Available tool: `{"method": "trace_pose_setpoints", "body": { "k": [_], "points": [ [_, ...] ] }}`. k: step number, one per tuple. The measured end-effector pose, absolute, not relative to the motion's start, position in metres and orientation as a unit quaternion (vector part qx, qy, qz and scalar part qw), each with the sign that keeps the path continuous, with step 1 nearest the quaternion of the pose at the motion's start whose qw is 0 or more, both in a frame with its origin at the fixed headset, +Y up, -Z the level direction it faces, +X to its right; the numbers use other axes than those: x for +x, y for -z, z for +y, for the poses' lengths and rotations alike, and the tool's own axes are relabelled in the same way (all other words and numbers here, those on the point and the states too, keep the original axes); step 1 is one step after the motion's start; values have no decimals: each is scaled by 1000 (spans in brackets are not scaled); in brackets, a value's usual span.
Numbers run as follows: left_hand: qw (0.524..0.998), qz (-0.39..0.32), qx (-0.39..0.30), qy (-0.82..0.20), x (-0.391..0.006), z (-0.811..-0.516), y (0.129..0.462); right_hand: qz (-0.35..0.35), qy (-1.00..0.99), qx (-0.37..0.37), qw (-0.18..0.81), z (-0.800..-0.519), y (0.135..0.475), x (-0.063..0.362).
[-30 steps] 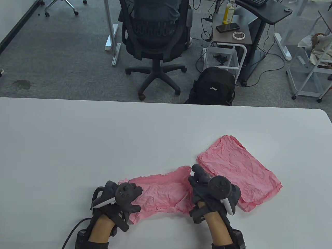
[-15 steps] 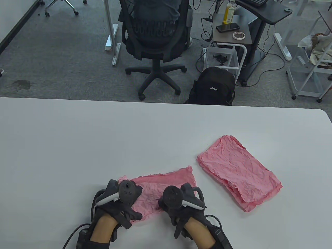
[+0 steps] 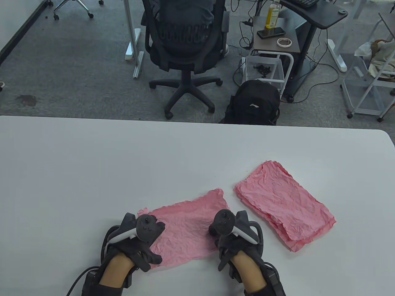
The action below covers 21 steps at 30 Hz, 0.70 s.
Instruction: Flatten crumpled papers and stack
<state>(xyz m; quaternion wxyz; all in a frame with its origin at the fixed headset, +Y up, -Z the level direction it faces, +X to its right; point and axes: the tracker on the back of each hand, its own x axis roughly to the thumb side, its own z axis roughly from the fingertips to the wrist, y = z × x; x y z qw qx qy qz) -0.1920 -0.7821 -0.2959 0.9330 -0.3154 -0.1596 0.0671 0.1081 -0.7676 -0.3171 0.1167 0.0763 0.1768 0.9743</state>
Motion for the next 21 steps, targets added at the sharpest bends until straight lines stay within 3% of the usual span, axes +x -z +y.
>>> {"method": "trace_pose_setpoints", "body": {
  "k": [4,13,16,18,21],
  "points": [
    [933,-159,-315,-68,-192,-782,295,186,-975,18,121,-768,321,133],
    [932,-165,-312,-82,-201,-782,292,230,-965,3,125,-765,319,145],
    [938,-165,-288,-98,-199,-780,291,161,-980,46,110,-753,313,129],
    [939,-169,-291,-75,-194,-781,291,90,-981,113,132,-744,307,106],
    [936,-171,-302,-51,-188,-780,290,91,-960,229,133,-748,297,65]
  ]
}}
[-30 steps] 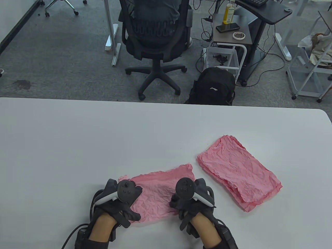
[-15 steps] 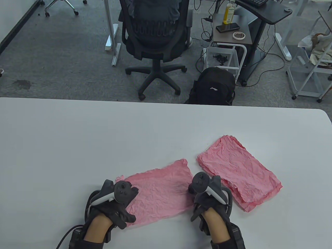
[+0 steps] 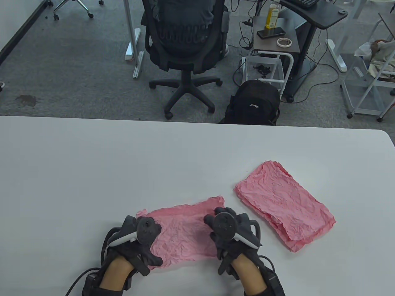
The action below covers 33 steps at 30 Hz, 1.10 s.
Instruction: Flatten crumpled papers and stack
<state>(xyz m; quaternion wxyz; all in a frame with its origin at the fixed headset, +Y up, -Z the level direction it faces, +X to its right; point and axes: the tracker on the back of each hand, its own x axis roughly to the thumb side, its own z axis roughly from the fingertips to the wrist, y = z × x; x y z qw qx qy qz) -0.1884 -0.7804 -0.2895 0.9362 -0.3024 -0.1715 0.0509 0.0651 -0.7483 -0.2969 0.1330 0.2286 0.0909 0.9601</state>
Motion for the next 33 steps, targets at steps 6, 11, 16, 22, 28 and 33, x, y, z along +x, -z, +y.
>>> {"method": "trace_pose_setpoints", "body": {
  "k": [6,11,16,22,28,33],
  "points": [
    [926,-169,-332,-58,-187,-782,286,179,-952,233,86,-778,311,33],
    [927,-166,-333,-57,-187,-782,286,215,-957,105,166,-787,340,79],
    [927,-168,-329,-63,-188,-783,286,194,-967,56,152,-781,343,105],
    [931,-159,-322,-66,-189,-785,289,105,-960,220,134,-759,305,56],
    [932,-151,-320,-78,-193,-787,290,278,-911,290,92,-787,287,4],
    [932,-152,-318,-85,-194,-788,291,276,-927,154,203,-790,314,74]
  ]
}}
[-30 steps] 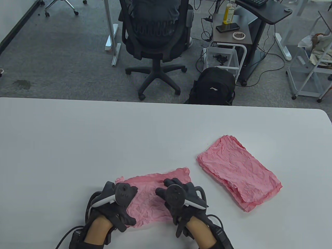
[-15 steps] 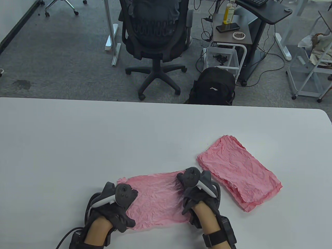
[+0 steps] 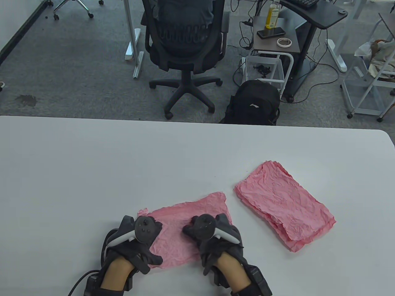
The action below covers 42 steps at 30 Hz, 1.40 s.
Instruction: Flatten crumpled papers and stack
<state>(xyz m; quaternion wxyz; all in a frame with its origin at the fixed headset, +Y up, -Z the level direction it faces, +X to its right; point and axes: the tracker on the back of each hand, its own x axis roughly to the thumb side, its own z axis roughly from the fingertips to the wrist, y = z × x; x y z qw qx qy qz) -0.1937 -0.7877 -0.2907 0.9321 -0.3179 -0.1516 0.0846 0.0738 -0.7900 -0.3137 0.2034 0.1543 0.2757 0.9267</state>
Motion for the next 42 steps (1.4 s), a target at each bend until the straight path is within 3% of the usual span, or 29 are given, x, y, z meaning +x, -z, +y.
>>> {"method": "trace_pose_setpoints", "body": {
  "k": [3,7,9,12,16,18,19,21,28,34,39,42],
  "points": [
    [932,-153,-318,-84,-193,-787,291,252,-939,78,222,-789,322,111],
    [931,-153,-320,-82,-193,-788,291,245,-953,60,171,-783,318,111],
    [934,-146,-316,-75,-193,-787,292,228,-962,91,121,-776,313,99],
    [938,-134,-311,-74,-191,-786,294,122,-962,204,134,-760,298,53],
    [940,-132,-308,-67,-189,-786,295,180,-940,276,86,-773,283,-3],
    [942,-136,-298,-79,-192,-788,293,274,-932,234,41,-782,286,5],
    [941,-138,-298,-83,-193,-788,293,277,-929,236,65,-782,289,10],
    [933,-140,-323,-79,-193,-788,293,264,-943,163,122,-783,298,37],
    [930,-145,-327,-82,-194,-789,293,268,-943,38,192,-783,314,116],
    [929,-150,-327,-84,-194,-789,292,245,-953,-39,171,-772,315,141],
    [923,-177,-327,-97,-197,-786,293,82,-963,-40,254,-757,319,149],
    [921,-193,-319,-112,-198,-782,291,90,-975,-64,190,-762,319,147]
  ]
}}
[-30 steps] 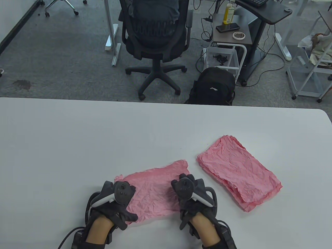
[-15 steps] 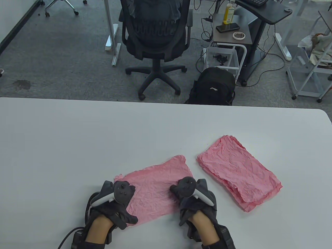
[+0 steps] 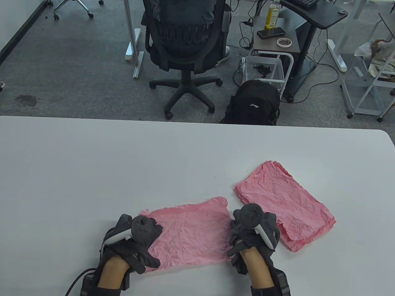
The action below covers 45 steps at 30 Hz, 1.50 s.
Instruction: Flatten crumpled papers and stack
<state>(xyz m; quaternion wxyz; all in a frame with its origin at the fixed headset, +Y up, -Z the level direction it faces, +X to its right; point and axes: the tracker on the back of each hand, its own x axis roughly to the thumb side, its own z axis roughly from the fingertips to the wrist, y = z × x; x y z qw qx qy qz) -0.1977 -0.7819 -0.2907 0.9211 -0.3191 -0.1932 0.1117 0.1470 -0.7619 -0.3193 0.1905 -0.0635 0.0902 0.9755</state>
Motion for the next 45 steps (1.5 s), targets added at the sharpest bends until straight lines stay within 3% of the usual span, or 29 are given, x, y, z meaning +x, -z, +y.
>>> {"method": "trace_pose_setpoints", "body": {
  "k": [7,10,13,16,18,20,23,25,27,32,39,45],
  "points": [
    [920,-211,-317,-90,-187,-782,289,58,-992,-13,109,-766,327,125],
    [922,-203,-314,-100,-189,-783,290,11,-979,21,204,-759,323,129],
    [925,-194,-312,-98,-191,-784,290,-18,-918,22,395,-753,318,144],
    [927,-189,-310,-98,-190,-783,290,48,-815,15,578,-757,320,149],
    [927,-188,-309,-95,-190,-784,289,127,-770,29,624,-764,318,148],
    [928,-189,-307,-95,-190,-785,289,174,-757,31,629,-773,318,147],
    [929,-189,-302,-93,-189,-784,289,163,-781,16,602,-776,319,148],
    [935,-195,-280,-91,-189,-784,289,141,-783,14,605,-773,319,151],
    [956,-196,-203,-78,-190,-776,291,108,-778,15,619,-768,321,156],
    [977,-169,-22,-128,-200,-751,286,-76,-725,-32,684,-749,318,196],
    [971,-173,38,-160,-200,-742,283,-276,-637,-143,705,-735,296,273],
    [970,-182,18,-159,-193,-747,284,-299,-647,-235,661,-743,281,321]
  ]
}}
